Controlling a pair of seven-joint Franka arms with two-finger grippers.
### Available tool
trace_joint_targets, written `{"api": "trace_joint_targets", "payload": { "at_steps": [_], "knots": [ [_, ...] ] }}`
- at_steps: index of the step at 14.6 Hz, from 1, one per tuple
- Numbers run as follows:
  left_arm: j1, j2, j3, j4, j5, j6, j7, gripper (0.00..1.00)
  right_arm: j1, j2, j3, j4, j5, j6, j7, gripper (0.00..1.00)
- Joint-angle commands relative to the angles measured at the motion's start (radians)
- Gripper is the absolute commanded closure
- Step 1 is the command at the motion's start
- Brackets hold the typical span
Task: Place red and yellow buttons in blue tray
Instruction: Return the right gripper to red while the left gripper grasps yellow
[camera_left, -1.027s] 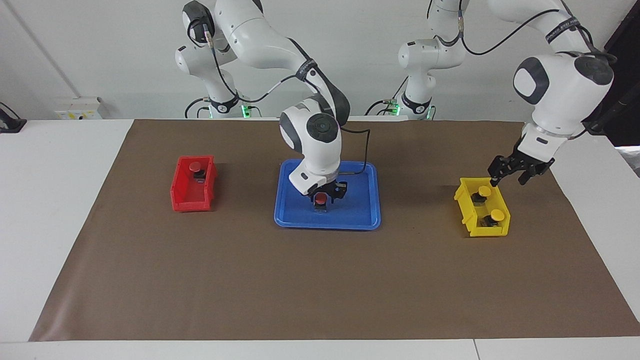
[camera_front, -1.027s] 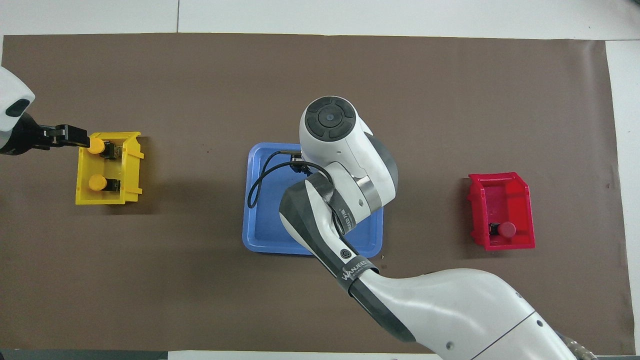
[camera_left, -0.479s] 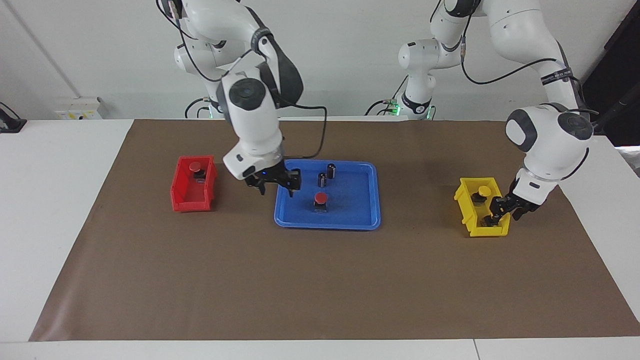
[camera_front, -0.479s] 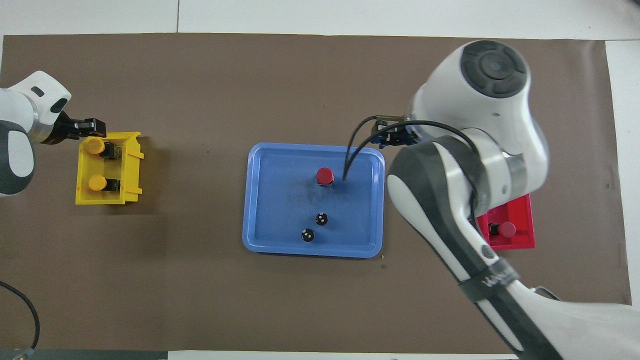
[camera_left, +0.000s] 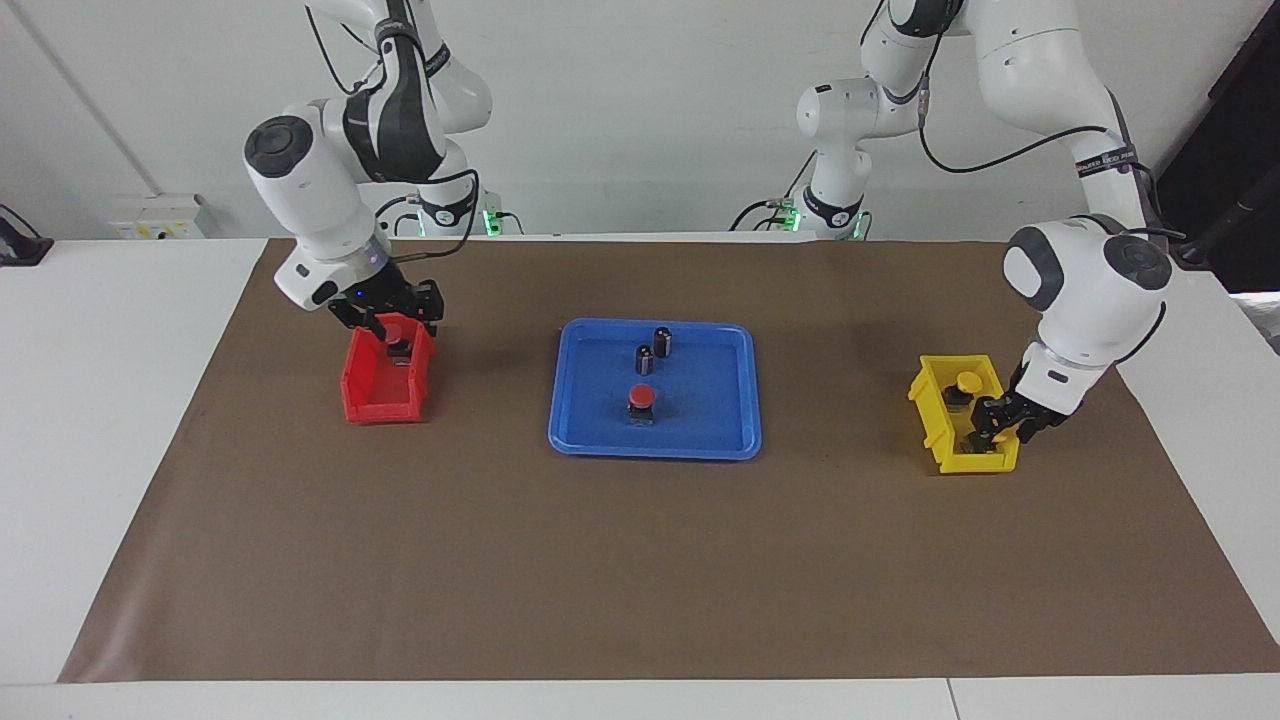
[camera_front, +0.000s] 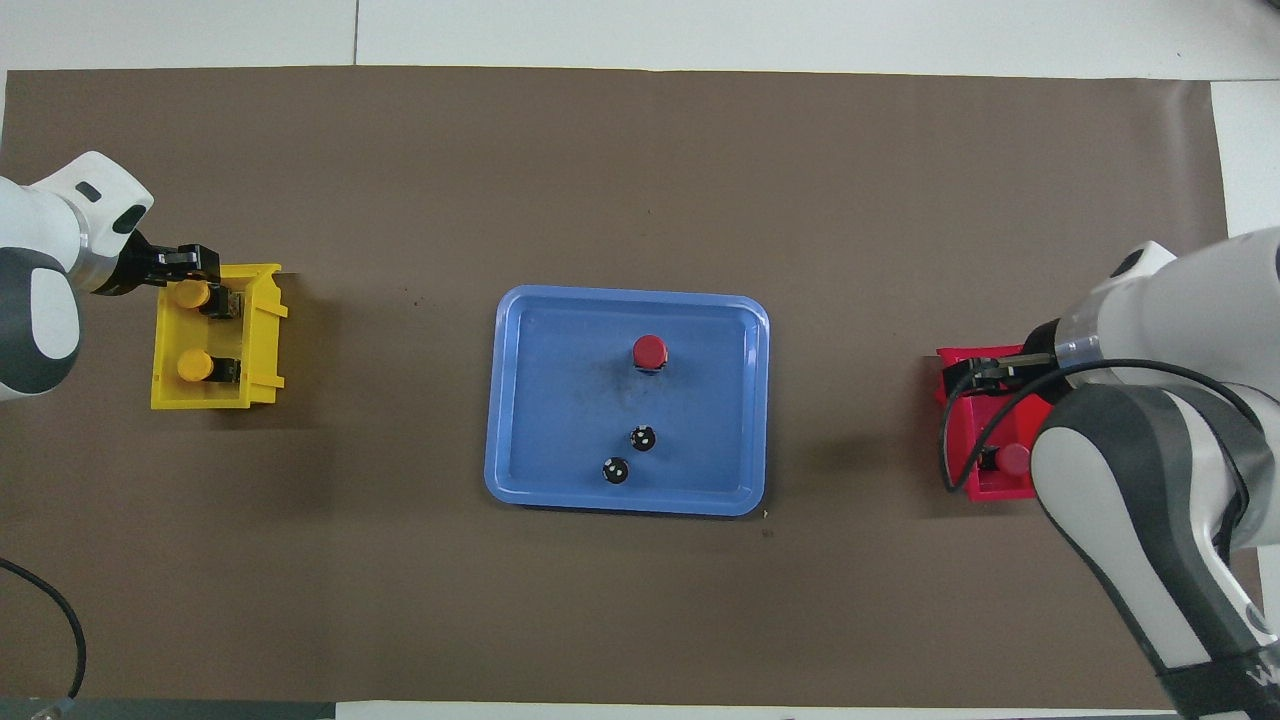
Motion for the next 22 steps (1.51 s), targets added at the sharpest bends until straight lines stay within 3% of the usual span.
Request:
{"api": "trace_joint_targets", "payload": {
  "at_steps": [1,6,14,17,18,20,22],
  "knots": [
    [0.004,-0.021,-0.005,-0.035,0.018,0.01,0.006,0.35,-0.044,-0.032,0.016,-0.075,0.005,0.043,-0.039,0.28],
    [-0.007,-0.019,-0.005,-0.032,0.015,0.018,0.004,0.35,-0.054,-0.027,0.016,-0.163,-0.042,0.144,-0.108,0.28],
    [-0.007,-0.022,-0.005,-0.041,0.015,0.0,0.0,0.37,-0.059,-0.021,0.016,-0.196,-0.044,0.16,-0.109,0.32],
    [-0.007,-0.027,-0.005,-0.048,0.015,0.0,-0.004,0.51,-0.065,-0.033,0.015,-0.221,-0.044,0.158,-0.108,0.33],
    [-0.006,-0.027,-0.005,-0.048,0.015,0.0,-0.004,0.59,-0.065,-0.035,0.014,-0.227,-0.044,0.158,-0.108,0.33],
    [0.0,-0.027,-0.005,-0.047,0.015,0.0,-0.004,0.84,-0.067,-0.039,0.014,-0.235,-0.045,0.157,-0.109,0.34],
    [0.001,-0.026,-0.005,-0.039,0.011,-0.002,-0.004,0.97,-0.067,-0.041,0.014,-0.236,-0.045,0.152,-0.109,0.35]
  ]
}}
